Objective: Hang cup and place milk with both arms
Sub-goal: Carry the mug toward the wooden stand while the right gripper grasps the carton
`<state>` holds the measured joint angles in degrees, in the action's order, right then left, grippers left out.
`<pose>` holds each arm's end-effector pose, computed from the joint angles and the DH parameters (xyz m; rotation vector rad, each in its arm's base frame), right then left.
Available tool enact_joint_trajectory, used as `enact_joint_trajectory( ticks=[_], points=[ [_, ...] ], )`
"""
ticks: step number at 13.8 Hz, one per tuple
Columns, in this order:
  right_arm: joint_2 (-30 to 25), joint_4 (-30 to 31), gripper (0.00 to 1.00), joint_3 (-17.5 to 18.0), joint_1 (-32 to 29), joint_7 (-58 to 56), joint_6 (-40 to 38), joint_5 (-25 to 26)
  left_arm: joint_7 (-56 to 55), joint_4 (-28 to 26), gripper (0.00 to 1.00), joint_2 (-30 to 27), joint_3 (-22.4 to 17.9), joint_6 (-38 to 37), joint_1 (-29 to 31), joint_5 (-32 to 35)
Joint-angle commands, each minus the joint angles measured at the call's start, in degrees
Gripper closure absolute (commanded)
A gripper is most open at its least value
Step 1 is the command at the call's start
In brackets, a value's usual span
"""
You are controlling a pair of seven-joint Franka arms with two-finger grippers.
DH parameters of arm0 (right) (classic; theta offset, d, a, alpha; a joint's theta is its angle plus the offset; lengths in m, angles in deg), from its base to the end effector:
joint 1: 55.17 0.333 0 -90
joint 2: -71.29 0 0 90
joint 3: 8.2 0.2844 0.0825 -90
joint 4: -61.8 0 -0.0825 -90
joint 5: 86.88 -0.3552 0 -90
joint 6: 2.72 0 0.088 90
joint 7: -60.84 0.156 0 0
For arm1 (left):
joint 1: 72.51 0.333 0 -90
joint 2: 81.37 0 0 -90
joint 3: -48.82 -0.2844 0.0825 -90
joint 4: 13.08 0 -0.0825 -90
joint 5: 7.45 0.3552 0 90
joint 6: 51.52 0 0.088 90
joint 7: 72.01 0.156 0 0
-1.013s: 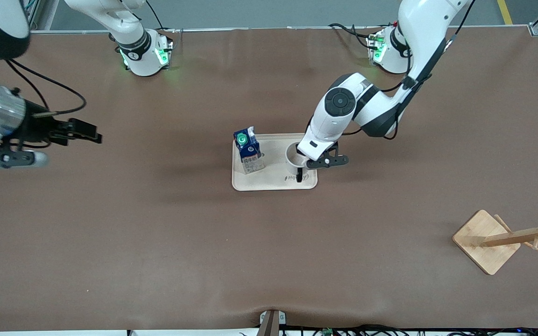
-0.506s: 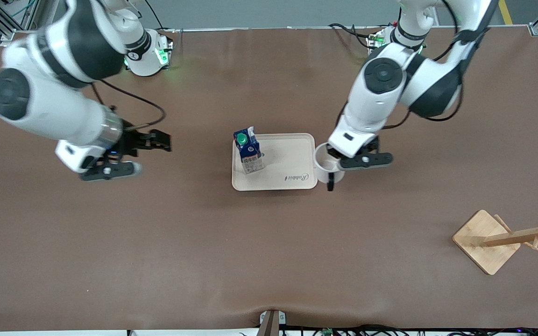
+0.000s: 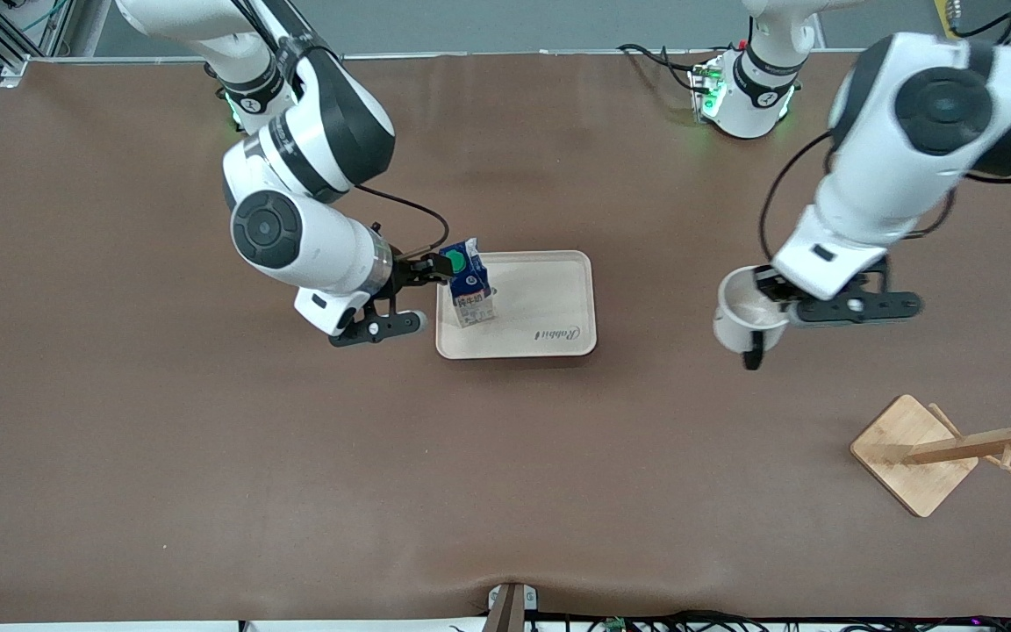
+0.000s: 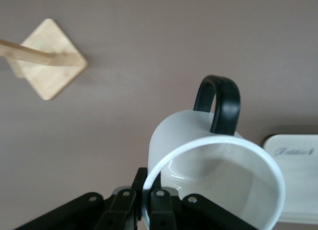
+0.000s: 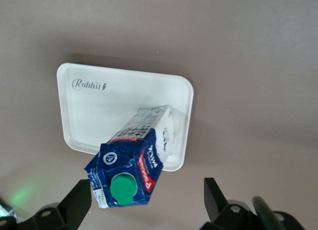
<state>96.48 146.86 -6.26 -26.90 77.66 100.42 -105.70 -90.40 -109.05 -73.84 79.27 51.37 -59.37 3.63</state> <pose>0.5225 0.3508 0.3514 -2.8610 -0.1948 0.3536 0.5533 -0.1349 0.4552 -3.0269 0.0296 -0.0690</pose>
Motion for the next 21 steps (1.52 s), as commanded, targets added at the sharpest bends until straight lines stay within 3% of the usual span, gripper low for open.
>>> enact_joint_trajectory(
  ticks=[1,5,8,11,17,21],
  points=[
    [1.5,-0.9,0.0,-0.5,2.4,-0.1,0.6,-1.5,8.8,4.3,1.0,-0.6,0.6,-6.5,4.5,-0.1],
    [2.3,-0.9,0.0,-0.5,4.9,-0.6,1.1,-1.1,27.0,5.7,1.0,-0.3,0.5,-7.5,13.9,-0.1],
    [2.8,-0.7,0.0,-0.5,7.4,-3.4,1.2,3.6,34.1,6.5,1.0,0.6,0.5,-5.9,18.5,0.1],
    [2.9,-0.5,0.0,-0.6,8.7,-4.0,1.0,4.5,43.6,6.5,1.0,2.2,0.4,-3.0,23.0,0.1],
    [3.6,-0.2,0.0,-0.6,9.4,-4.5,1.2,10.0,48.5,7.1,1.0,6.0,0.4,1.2,26.1,0.2],
    [3.8,1.2,0.0,-0.5,9.7,-4.2,3.3,9.9,50.6,10.7,1.0,9.4,0.3,1.3,26.1,0.5]
  ],
)
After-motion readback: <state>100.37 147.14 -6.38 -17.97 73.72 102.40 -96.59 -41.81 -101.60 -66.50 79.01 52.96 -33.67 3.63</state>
